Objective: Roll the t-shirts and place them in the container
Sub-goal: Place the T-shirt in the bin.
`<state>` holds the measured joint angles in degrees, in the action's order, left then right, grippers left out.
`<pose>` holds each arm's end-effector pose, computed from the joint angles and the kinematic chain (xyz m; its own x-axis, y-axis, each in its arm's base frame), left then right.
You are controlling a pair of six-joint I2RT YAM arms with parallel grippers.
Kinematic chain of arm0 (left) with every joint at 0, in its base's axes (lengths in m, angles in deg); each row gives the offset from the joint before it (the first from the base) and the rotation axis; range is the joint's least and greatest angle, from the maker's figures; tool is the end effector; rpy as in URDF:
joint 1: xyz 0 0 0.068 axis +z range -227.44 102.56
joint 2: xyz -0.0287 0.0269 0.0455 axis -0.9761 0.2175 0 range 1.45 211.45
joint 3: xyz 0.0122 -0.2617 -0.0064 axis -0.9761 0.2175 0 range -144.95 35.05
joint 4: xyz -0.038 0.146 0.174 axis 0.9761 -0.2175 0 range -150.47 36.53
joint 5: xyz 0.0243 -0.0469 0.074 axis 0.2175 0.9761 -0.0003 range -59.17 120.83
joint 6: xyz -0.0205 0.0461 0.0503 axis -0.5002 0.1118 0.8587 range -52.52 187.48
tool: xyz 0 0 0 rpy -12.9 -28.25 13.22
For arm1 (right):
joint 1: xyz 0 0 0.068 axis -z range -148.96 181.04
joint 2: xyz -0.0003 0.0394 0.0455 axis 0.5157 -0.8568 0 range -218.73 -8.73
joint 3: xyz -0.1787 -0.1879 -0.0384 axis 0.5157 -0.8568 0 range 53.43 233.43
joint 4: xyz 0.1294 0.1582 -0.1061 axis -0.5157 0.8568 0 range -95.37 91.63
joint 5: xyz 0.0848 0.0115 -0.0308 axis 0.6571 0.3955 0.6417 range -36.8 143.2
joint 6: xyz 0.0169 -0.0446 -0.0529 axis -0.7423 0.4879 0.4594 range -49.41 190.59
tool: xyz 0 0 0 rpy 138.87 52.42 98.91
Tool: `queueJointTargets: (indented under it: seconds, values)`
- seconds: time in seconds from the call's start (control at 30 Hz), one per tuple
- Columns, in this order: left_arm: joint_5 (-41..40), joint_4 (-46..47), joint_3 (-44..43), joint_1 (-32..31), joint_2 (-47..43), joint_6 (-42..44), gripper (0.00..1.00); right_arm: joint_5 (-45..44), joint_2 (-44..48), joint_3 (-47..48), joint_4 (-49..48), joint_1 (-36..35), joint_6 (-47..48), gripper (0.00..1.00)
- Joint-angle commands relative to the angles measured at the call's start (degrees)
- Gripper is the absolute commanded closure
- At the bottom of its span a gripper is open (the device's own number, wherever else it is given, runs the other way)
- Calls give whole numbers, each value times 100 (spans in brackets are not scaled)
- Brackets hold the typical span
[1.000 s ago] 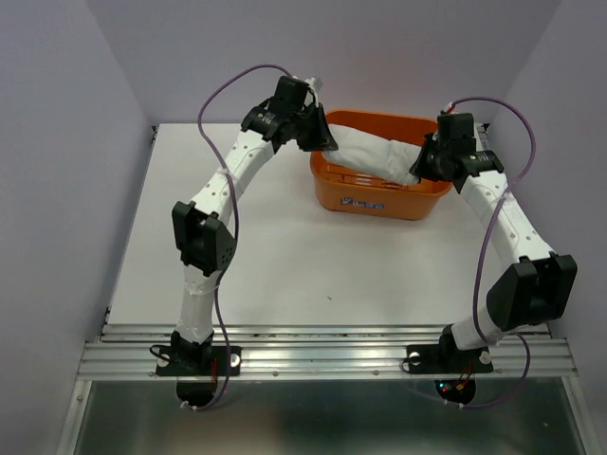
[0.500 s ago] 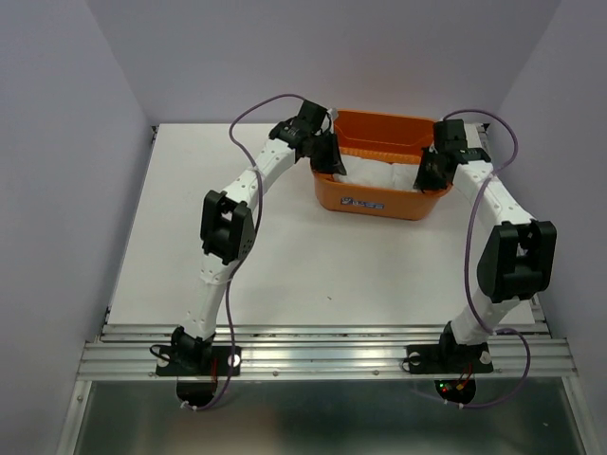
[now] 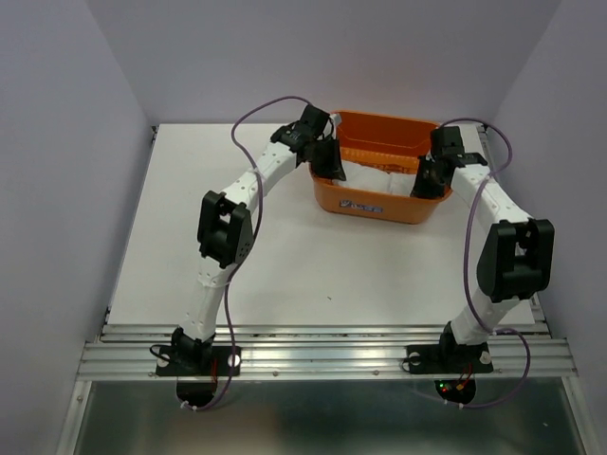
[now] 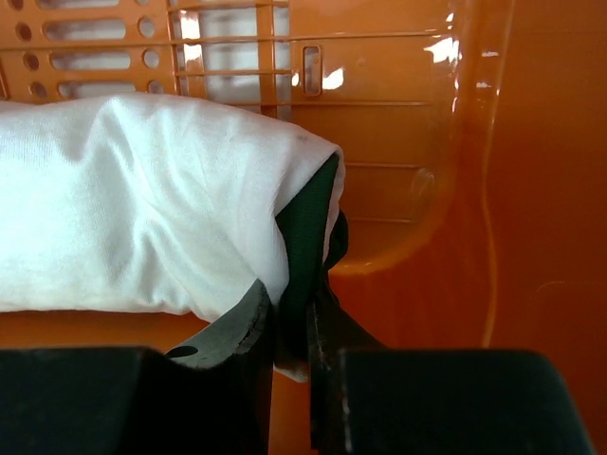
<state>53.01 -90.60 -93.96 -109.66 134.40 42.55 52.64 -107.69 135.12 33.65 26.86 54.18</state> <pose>0.4146 -0.2875 0.2597 -0.8135 0.0514 -0.5792 0.4319 0.7204 -0.5426 0.3519 0.0252 0.2475 -0.8150 0.2236 -0.5345 0.1696 0.9742 0.1489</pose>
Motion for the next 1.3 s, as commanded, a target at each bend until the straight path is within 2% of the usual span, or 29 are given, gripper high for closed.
queueJointTargets:
  seconds: [0.0, 0.07, 0.3, 0.5, 0.7, 0.87, 1.27]
  values:
    - [59, -304, 411, -55, -515, 243, 100, 407, 622, -249, 52, 14, 76, 99]
    - [94, -339, 587, -47, -629, 286, 100, 442, 781, -390, 88, 14, 76, 99]
    - [85, 56, 2080, -143, -1709, 146, 100, 592, 1405, -891, 228, 14, 67, 99]
    - [59, 100, 2477, -240, -2229, 32, 100, 820, 1651, -953, 343, 14, 23, 99]
    - [-160, 39, 2416, -249, -2124, 76, 100, 873, 1511, -857, 386, -56, 32, 99]
    - [-512, -128, 2320, -275, -1782, 339, 100, 294, 1125, -725, 536, -276, 41, 99]
    - [-1162, -375, 2020, -354, -1192, 620, 100, -199, 650, -830, 554, -557, -3, 99]
